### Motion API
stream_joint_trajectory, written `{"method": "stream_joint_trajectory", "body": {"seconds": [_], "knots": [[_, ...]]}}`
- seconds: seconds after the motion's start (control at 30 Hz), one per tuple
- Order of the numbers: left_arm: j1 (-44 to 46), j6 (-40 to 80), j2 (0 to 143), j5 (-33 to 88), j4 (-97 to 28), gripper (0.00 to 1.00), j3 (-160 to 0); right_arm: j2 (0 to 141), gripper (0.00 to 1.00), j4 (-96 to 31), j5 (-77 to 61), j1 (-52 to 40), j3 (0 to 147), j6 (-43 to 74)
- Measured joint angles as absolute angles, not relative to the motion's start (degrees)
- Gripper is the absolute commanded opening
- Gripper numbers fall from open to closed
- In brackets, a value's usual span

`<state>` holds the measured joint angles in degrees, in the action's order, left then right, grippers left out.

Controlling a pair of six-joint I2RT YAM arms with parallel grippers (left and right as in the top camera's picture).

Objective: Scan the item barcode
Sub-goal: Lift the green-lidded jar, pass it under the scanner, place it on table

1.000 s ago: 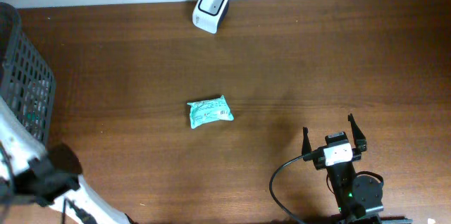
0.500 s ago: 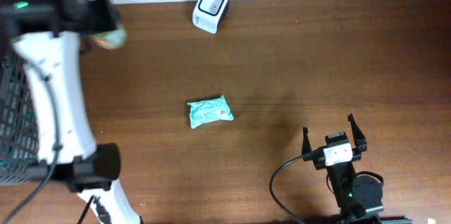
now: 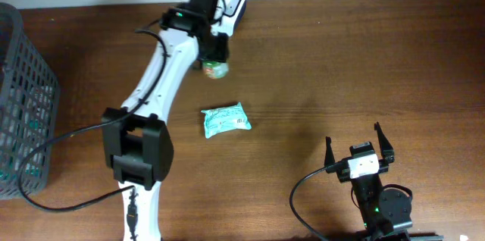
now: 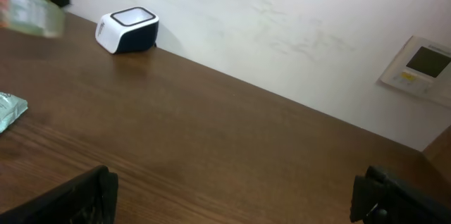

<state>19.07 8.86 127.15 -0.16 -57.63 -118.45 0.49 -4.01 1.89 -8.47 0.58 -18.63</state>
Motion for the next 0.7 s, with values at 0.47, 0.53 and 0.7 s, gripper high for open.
{"method": "stream_joint_trajectory", "body": {"seconds": [0.47, 0.53, 0.7], "knots": [[31.62, 11.2, 127.2, -0.16, -47.99, 0.53, -109.56, 0.49, 0.99, -4.03, 1.89, -8.47, 0.58, -18.65], [33.04, 11.22, 127.33, -0.16, -47.53, 0.65, -109.47, 0.49, 0.99, -4.03, 1.89, -8.47, 0.58, -18.68], [35.16, 11.68, 128.81, 0.23, -47.4, 0.99, -109.45, 0.49, 0.99, -4.03, 1.89, -8.47, 0.58, -18.7]]}}
